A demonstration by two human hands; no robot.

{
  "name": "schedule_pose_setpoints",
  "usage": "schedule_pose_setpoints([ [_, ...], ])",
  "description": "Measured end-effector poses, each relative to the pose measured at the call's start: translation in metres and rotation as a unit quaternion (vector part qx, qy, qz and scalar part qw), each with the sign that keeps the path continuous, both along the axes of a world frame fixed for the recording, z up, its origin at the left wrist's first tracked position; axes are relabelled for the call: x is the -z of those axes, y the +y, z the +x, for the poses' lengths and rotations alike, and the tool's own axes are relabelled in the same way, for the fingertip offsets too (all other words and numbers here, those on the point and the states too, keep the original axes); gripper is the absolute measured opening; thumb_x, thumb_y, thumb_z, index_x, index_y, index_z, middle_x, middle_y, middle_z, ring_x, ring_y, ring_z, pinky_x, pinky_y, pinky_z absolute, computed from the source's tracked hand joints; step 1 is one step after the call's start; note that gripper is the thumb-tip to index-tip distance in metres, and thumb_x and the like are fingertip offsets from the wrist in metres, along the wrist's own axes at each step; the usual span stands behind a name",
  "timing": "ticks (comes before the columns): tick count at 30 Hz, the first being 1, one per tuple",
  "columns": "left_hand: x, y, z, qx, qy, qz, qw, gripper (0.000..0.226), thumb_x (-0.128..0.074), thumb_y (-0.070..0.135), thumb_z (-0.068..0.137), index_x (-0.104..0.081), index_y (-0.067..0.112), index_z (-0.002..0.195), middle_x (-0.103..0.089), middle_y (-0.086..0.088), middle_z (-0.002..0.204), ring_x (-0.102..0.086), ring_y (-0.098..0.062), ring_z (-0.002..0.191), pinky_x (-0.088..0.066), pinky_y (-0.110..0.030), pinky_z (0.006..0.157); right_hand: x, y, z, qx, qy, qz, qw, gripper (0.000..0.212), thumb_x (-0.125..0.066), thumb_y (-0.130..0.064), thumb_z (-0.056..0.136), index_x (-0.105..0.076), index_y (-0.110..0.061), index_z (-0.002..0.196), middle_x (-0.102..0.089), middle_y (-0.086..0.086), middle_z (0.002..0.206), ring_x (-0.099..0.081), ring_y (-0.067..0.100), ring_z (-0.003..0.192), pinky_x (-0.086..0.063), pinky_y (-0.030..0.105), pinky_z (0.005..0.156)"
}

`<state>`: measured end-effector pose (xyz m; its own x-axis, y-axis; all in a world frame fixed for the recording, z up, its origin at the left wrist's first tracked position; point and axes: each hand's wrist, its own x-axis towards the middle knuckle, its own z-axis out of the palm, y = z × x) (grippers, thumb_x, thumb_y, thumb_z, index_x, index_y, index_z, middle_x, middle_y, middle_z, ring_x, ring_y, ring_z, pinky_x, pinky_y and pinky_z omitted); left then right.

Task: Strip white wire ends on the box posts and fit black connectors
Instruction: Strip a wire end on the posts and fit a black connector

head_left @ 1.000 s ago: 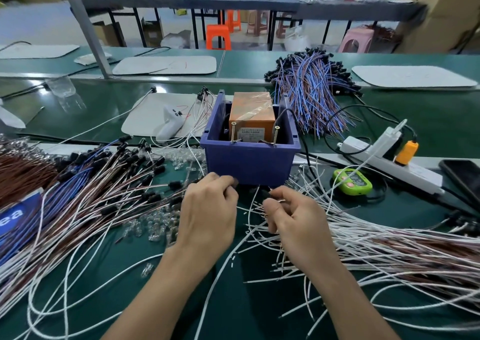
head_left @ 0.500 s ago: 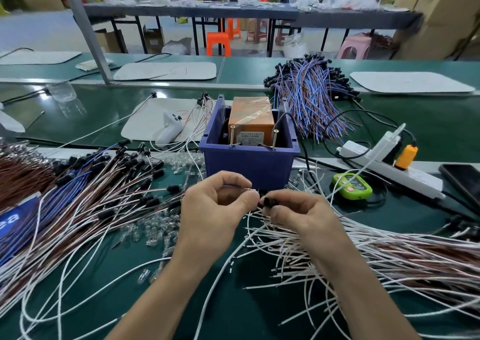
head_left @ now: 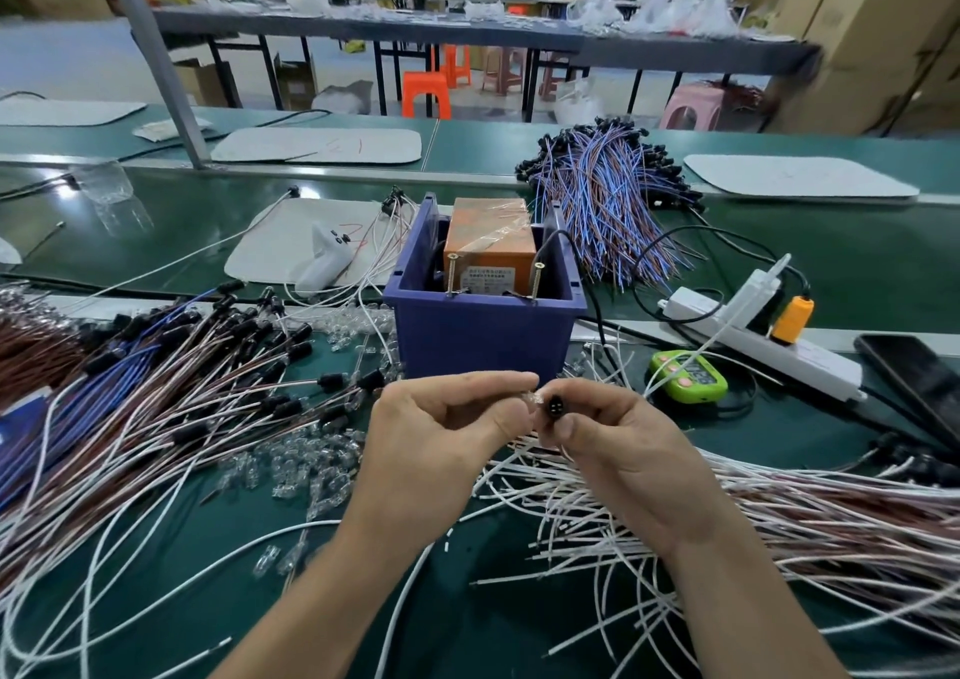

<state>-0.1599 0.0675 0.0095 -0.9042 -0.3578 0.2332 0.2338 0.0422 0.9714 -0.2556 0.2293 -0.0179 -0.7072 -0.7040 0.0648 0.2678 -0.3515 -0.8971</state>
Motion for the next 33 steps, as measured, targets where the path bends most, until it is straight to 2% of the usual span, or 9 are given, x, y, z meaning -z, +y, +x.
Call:
schedule_pose_setpoints([
  [3, 0.001, 0.002, 0.0, -0.012, -0.003, -0.019, 1.0, 0.022, -0.08, 0.011, 0.083, -0.082, 0.028, 0.097, -0.08, 0.001, 0.083, -0.078, -0.02, 0.076, -0.06, -0.022, 0.071, -0.001, -0.001, 0.001, 0.002, 0.016, -0.003, 1.0, 0.023, -0.084, -0.008, 0.072, -0.08, -0.007, 0.095, -0.074, 0.01, 0.087, -0.067, 0.017, 0.083, -0.054, 0.027, 0.084],
  [7, 0.003, 0.004, 0.002, -0.031, 0.002, -0.06, 0.998, 0.028, -0.083, 0.006, 0.083, -0.08, 0.032, 0.093, -0.079, 0.005, 0.077, -0.078, -0.016, 0.071, -0.06, -0.02, 0.067, -0.001, -0.002, 0.001, 0.016, 0.035, -0.007, 0.999, 0.028, -0.091, -0.013, 0.069, -0.081, -0.008, 0.095, -0.075, 0.01, 0.088, -0.069, 0.017, 0.084, -0.055, 0.028, 0.082],
  [14, 0.0, -0.001, 0.005, -0.058, 0.067, -0.166, 0.982, 0.026, -0.084, 0.016, 0.078, -0.081, 0.036, 0.096, -0.078, 0.02, 0.087, -0.076, -0.005, 0.082, -0.058, -0.017, 0.075, -0.001, -0.004, 0.001, 0.02, 0.059, 0.023, 0.998, 0.036, -0.092, -0.023, 0.07, -0.081, -0.01, 0.102, -0.078, 0.009, 0.094, -0.071, 0.016, 0.09, -0.056, 0.026, 0.083],
  [19, 0.002, -0.004, 0.006, -0.09, 0.081, -0.239, 0.964, 0.035, -0.087, 0.008, 0.079, -0.081, 0.038, 0.095, -0.076, 0.028, 0.091, -0.074, 0.003, 0.086, -0.055, -0.01, 0.077, 0.0, -0.003, 0.001, 0.037, 0.082, 0.069, 0.994, 0.037, -0.092, -0.025, 0.069, -0.082, -0.013, 0.102, -0.079, 0.011, 0.094, -0.074, 0.018, 0.089, -0.056, 0.025, 0.08],
  [21, 0.002, -0.005, 0.006, -0.101, 0.08, -0.245, 0.961, 0.036, -0.088, 0.007, 0.078, -0.081, 0.039, 0.094, -0.075, 0.03, 0.09, -0.073, 0.006, 0.085, -0.054, -0.008, 0.077, 0.001, -0.003, 0.001, 0.047, 0.088, 0.084, 0.991, 0.032, -0.088, -0.021, 0.07, -0.083, -0.014, 0.101, -0.079, 0.012, 0.093, -0.073, 0.018, 0.087, -0.056, 0.025, 0.079],
  [26, 0.001, -0.007, 0.005, -0.111, 0.097, -0.257, 0.955, 0.033, -0.086, 0.008, 0.076, -0.081, 0.036, 0.093, -0.076, 0.029, 0.092, -0.073, 0.005, 0.085, -0.053, -0.008, 0.078, 0.0, -0.002, 0.002, 0.054, 0.083, 0.103, 0.99, 0.031, -0.085, -0.026, 0.069, -0.083, -0.015, 0.097, -0.077, 0.009, 0.083, -0.068, 0.015, 0.079, -0.052, 0.019, 0.072],
  [29, -0.001, -0.012, 0.004, -0.099, 0.115, -0.257, 0.954, 0.038, -0.084, 0.002, 0.076, -0.081, 0.037, 0.092, -0.076, 0.026, 0.092, -0.074, 0.0, 0.086, -0.053, -0.009, 0.078, 0.0, -0.001, 0.0, 0.056, 0.056, 0.093, 0.993, 0.03, -0.081, -0.028, 0.069, -0.083, -0.013, 0.095, -0.074, 0.014, 0.082, -0.057, 0.022, 0.077, -0.045, 0.027, 0.073],
  [31, -0.001, -0.012, 0.003, -0.092, 0.122, -0.238, 0.959, 0.037, -0.082, 0.002, 0.075, -0.082, 0.036, 0.089, -0.077, 0.023, 0.091, -0.075, -0.003, 0.087, -0.054, -0.01, 0.078, -0.001, 0.002, -0.002, 0.038, 0.035, 0.077, 0.996, 0.028, -0.079, -0.026, 0.071, -0.083, -0.009, 0.093, -0.074, 0.015, 0.087, -0.06, 0.019, 0.077, -0.039, 0.039, 0.081],
  [33, -0.001, -0.012, 0.002, -0.084, 0.123, -0.215, 0.965, 0.036, -0.082, 0.002, 0.074, -0.082, 0.034, 0.09, -0.078, 0.02, 0.09, -0.076, -0.006, 0.086, -0.054, -0.012, 0.077, -0.003, 0.005, -0.002, 0.022, 0.025, 0.073, 0.997, 0.022, -0.078, -0.02, 0.072, -0.083, -0.009, 0.091, -0.076, 0.013, 0.091, -0.061, 0.018, 0.078, -0.038, 0.041, 0.083],
])
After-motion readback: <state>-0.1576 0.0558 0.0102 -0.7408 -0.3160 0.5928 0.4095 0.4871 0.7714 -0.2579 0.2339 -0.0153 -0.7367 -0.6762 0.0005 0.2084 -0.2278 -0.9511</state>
